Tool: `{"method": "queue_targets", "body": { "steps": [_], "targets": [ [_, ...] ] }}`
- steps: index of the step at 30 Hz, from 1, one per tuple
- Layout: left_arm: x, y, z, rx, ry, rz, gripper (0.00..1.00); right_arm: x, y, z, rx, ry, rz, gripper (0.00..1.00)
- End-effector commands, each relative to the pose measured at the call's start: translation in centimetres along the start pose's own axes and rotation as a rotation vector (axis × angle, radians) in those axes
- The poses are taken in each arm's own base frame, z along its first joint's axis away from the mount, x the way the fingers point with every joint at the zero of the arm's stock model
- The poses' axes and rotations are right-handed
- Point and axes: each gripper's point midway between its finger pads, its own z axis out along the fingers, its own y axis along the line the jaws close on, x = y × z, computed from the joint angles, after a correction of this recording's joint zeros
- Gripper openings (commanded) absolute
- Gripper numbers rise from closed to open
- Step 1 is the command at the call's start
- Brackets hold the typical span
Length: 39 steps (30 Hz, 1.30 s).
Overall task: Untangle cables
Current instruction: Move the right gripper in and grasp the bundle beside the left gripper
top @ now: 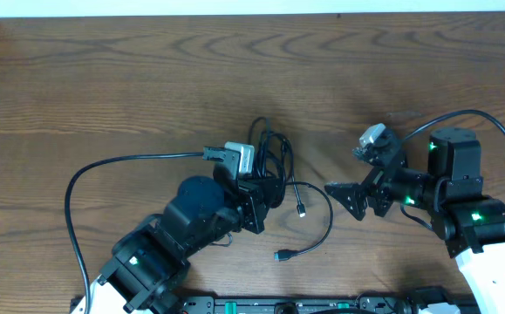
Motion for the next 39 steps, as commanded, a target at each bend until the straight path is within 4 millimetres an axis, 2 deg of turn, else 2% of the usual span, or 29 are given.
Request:
{"method": "queue_targets", "body": {
  "steps": [1,4,8,12,16,24,28,30,34,39],
  "targets": [
    [0.4,-3.5,-1.3,0.197,0.068,0.151,0.07,-1.3,1.6,-0.3,-0.095,-0.064,-0.139,0.99],
    [1.6,-4.9,-1.8,0.33,0.138,0.249,0.07,-2.3,1.7,-0.4,-0.101,-0.101,-0.178,0.98],
    [2.3,-5.5,-2.0,0.421,0.19,0.291,0.08,-3.6,3.8,-0.9,-0.221,-0.179,-0.256,0.99],
    [1.9,-5.3,-1.2,0.423,0.188,0.29,0.07,-4.1,6.0,-1.7,-0.348,-0.226,-0.266,0.95],
    [1.4,-5.6,-0.8,0.435,0.166,0.305,0.08,-3.9,6.8,-2.0,-0.4,-0.23,-0.246,0.88],
    [0.6,-8.6,-2.2,0.601,0.121,0.393,0.07,-3.5,7.1,-2.1,-0.411,-0.233,-0.281,0.99],
    [1.3,-9.4,-3.0,0.671,0.141,0.434,0.07,-3.6,7.1,-2.1,-0.407,-0.242,-0.314,0.99],
    [1.6,-9.6,-3.3,0.7,0.155,0.445,0.08,-3.8,7.0,-2.1,-0.404,-0.25,-0.326,0.98],
    [2.1,-10.0,-3.6,0.74,0.171,0.466,0.07,-4.5,7.7,-2.6,-0.445,-0.29,-0.365,0.88],
    [2.0,-10.0,-3.6,0.746,0.171,0.471,0.07,-5.0,8.8,-3.4,-0.514,-0.333,-0.397,0.86]
  ]
}}
